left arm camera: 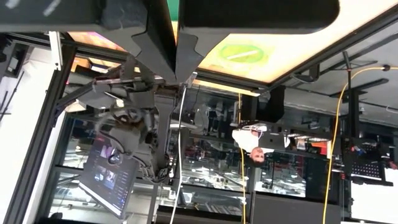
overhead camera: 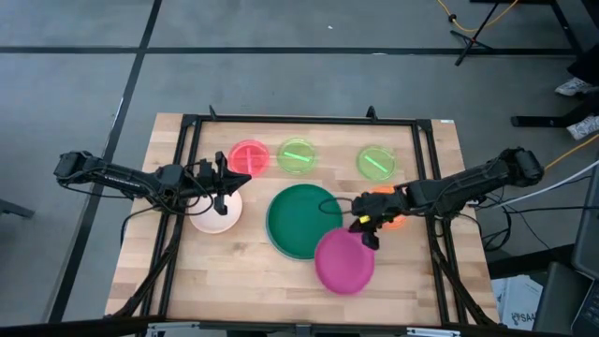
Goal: Stack plastic plates
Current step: Stack the pink plate on top of the green plate
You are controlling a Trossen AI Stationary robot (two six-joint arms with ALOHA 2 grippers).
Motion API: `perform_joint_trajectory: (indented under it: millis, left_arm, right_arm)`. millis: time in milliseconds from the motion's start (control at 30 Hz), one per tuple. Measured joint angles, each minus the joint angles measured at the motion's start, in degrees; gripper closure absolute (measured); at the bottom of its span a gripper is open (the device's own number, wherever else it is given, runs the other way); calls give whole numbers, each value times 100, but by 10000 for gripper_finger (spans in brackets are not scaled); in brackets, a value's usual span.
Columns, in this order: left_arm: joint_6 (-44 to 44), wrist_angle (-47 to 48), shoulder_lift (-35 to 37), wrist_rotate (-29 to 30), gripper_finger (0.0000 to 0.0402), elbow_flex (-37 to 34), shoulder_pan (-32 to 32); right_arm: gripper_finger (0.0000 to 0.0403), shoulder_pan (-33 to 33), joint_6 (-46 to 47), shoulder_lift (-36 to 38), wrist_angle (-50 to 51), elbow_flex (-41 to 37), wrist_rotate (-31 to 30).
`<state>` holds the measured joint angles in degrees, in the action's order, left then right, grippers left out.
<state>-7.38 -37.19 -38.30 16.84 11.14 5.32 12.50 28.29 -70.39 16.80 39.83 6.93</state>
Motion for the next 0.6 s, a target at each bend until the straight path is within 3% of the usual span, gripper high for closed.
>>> perform_joint_trajectory:
  millis: [333,600]
  left_arm:
    - [1,2,1,0,399,0,-2]
    - [1,4,1,0,399,0,-4]
  right_arm:
    - [397,-648,-24,-33,-990,0,-846]
    - [397,-1057,-308,-571,-1899,-4,-991]
